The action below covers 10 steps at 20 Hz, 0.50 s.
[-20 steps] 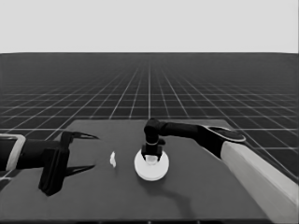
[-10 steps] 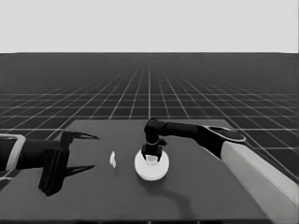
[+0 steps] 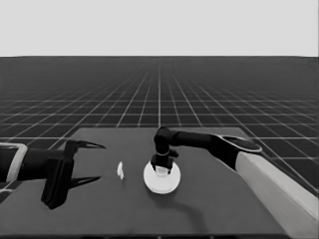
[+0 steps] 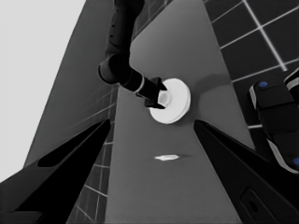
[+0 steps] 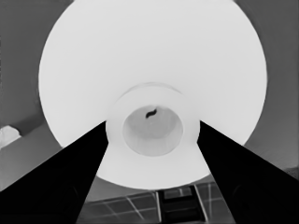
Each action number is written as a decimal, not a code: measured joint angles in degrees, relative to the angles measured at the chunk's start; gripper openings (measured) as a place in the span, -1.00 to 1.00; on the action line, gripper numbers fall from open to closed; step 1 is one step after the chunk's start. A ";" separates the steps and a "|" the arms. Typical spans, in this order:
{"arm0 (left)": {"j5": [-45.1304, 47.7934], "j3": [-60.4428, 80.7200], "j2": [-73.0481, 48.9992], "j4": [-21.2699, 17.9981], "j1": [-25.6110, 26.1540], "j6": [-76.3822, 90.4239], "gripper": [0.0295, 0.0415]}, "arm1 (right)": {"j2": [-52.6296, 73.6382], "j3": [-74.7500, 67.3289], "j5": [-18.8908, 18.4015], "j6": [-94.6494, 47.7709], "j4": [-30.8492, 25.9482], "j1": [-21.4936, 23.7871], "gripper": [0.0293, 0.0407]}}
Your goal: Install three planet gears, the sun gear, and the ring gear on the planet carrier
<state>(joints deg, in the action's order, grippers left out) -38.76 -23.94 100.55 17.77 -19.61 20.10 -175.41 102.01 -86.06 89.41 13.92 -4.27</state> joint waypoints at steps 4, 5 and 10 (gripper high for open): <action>0.00 0.00 0.00 0.00 0.00 0.00 0.49 | 0.01 0.01 0.00 2.00 0.00 -0.05 -0.03; 0.00 0.00 0.00 0.00 0.00 0.00 0.49 | 0.01 0.01 -0.01 2.50 0.00 -0.05 -0.03; 0.00 0.00 0.00 0.00 0.00 0.00 0.49 | 0.02 0.01 -0.01 5.00 0.01 -0.06 -0.03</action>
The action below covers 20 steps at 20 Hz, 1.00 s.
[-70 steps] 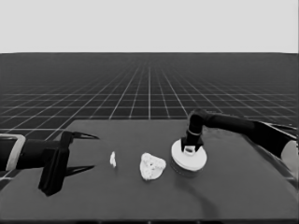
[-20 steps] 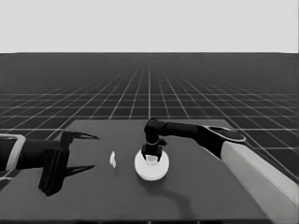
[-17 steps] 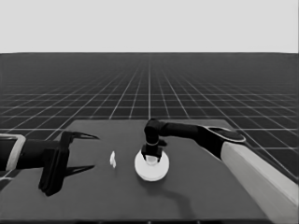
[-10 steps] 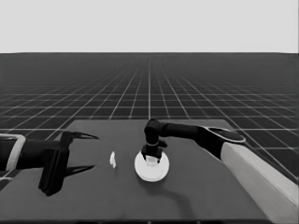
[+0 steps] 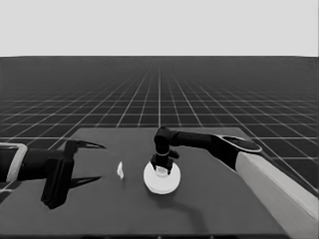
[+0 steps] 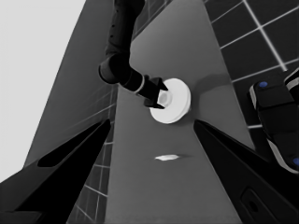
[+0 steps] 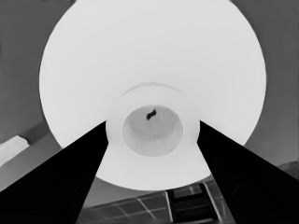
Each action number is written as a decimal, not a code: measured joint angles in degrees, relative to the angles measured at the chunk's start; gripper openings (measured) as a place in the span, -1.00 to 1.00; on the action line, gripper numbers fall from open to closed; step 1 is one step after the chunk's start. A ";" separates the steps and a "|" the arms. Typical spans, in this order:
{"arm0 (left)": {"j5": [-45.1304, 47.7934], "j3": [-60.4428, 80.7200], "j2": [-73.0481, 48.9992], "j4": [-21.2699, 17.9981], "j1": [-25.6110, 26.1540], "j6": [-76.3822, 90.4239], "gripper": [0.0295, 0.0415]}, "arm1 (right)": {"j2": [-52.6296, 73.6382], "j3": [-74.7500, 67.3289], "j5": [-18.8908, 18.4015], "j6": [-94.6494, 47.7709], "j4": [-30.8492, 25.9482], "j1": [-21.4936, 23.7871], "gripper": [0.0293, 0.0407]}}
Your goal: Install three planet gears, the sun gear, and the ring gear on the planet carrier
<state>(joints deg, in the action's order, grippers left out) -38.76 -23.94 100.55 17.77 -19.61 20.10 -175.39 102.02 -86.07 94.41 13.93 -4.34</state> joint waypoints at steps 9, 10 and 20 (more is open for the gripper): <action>0.00 0.00 0.00 0.00 0.00 0.00 0.49 | 0.01 0.02 0.00 4.50 0.01 -0.10 -0.03; 0.00 0.00 0.00 0.00 0.00 0.00 0.49 | 0.00 0.01 0.00 5.00 0.01 -0.09 -0.03; 0.00 0.00 0.00 0.00 0.00 0.00 0.49 | -0.01 0.02 0.01 9.48 0.02 -0.12 0.55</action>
<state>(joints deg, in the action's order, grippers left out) -38.76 -23.94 100.55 17.77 -19.61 20.10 -175.40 102.04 -86.06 103.89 13.95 -4.46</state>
